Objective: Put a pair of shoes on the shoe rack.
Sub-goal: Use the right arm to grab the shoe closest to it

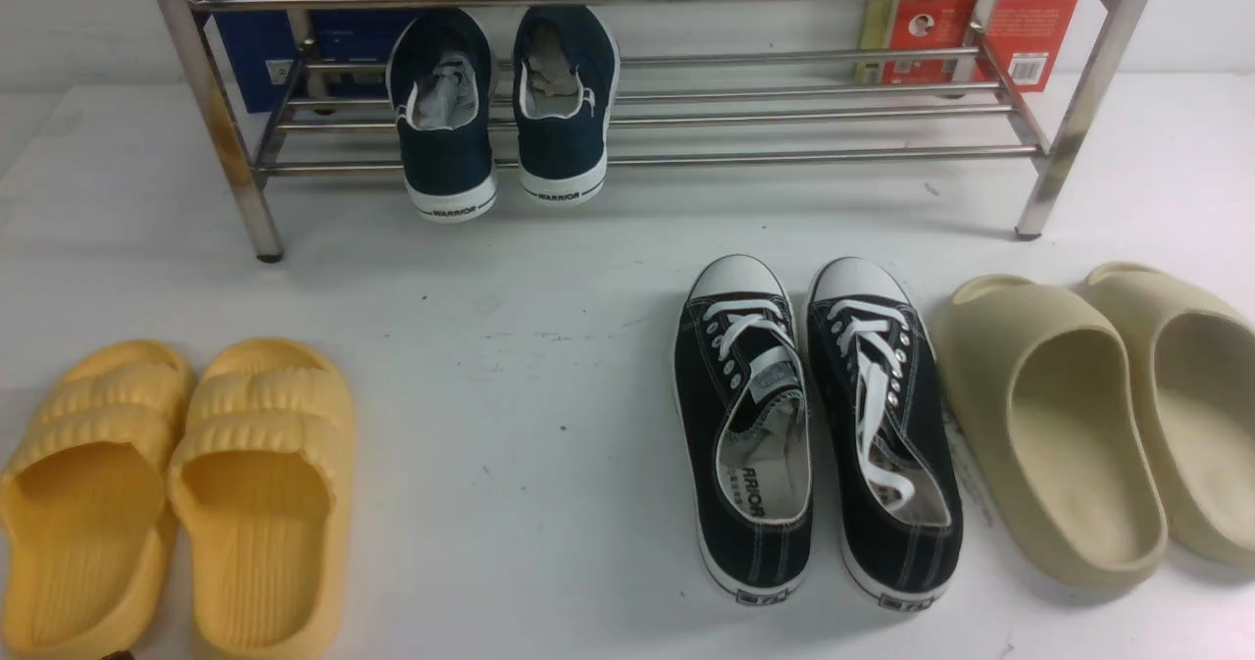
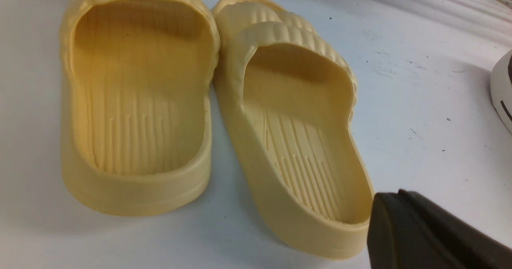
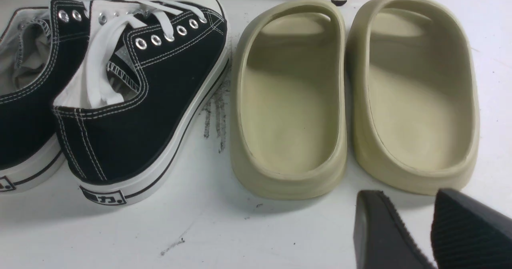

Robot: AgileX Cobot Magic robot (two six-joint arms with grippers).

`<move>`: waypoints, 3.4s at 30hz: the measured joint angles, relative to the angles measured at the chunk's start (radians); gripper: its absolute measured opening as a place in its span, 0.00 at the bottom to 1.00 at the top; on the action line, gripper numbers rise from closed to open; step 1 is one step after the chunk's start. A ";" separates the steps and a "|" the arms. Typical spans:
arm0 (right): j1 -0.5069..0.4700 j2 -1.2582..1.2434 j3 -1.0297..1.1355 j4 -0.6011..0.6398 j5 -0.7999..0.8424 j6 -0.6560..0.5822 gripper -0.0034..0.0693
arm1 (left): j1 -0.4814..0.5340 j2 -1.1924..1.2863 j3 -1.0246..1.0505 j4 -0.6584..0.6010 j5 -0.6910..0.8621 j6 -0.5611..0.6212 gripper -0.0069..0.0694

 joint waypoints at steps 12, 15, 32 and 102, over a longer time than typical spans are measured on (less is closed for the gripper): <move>0.000 0.000 0.000 0.000 0.000 0.000 0.38 | 0.000 0.000 0.000 0.000 0.000 0.000 0.12; 0.000 0.000 0.000 0.000 0.000 0.000 0.38 | 0.000 0.000 0.000 0.000 0.000 0.000 0.13; 0.000 0.000 0.005 0.101 -0.031 0.072 0.38 | 0.000 0.000 0.000 0.000 0.000 0.000 0.14; 0.766 1.763 -1.308 -0.344 0.476 0.720 0.64 | 0.000 0.000 0.000 0.000 0.001 0.000 0.22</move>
